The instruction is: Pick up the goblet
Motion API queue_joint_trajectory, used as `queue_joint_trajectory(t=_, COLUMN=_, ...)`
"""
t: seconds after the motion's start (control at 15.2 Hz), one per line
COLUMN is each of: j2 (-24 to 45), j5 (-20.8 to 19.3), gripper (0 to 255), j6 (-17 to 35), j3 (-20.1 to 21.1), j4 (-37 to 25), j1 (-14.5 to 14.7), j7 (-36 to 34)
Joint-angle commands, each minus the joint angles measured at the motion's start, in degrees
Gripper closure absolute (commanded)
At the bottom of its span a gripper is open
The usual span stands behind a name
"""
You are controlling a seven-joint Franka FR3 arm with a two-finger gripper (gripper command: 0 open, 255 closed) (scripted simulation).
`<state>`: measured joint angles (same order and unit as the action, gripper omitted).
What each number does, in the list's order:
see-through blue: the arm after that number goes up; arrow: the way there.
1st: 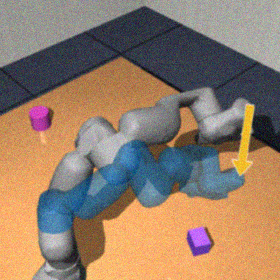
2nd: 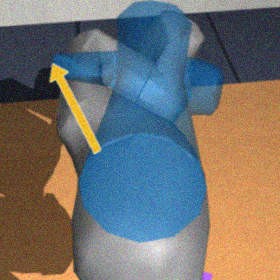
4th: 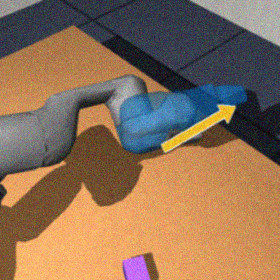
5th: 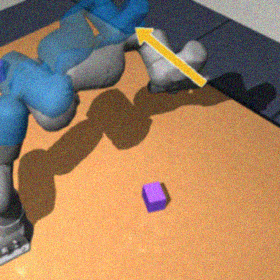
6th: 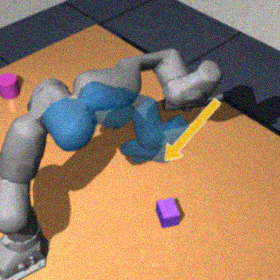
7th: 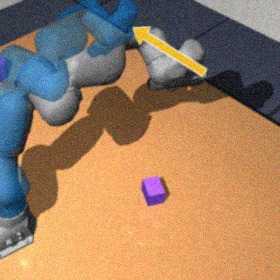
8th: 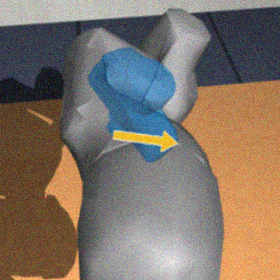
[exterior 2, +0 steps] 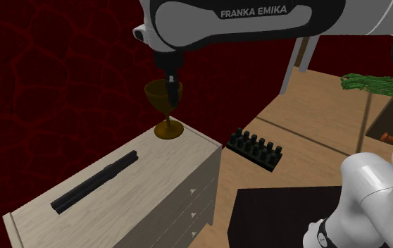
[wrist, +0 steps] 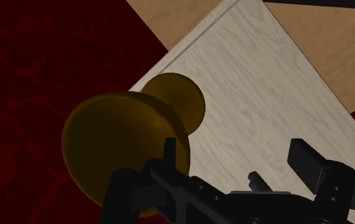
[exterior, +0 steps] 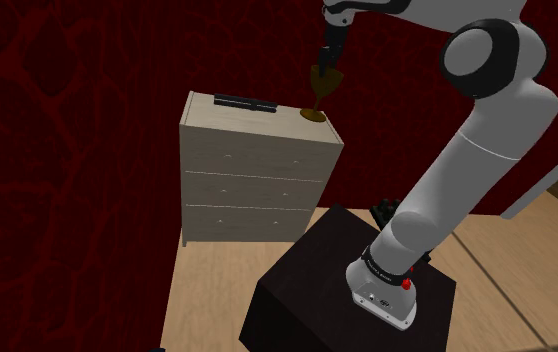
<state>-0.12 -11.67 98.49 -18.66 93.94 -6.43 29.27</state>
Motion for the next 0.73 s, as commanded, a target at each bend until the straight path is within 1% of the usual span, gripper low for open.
queue_joint_trajectory(t=0.0, j2=4.0, j5=1.0, gripper=0, j6=-0.2, j3=-0.9, j4=-4.9, j1=-0.9, j7=1.8)
queue_joint_trajectory(t=0.13, j2=8.6, j5=2.4, gripper=0, j6=-0.8, j3=-1.7, j4=-10.7, j1=-2.2, j7=3.7)
queue_joint_trajectory(t=0.2, j2=8.9, j5=2.5, gripper=0, j6=-0.8, j3=-1.7, j4=-11.0, j1=-2.3, j7=3.8)
queue_joint_trajectory(t=0.66, j2=7.7, j5=1.9, gripper=0, j6=5.2, j3=-1.6, j4=-3.7, j1=-2.0, j7=2.4)
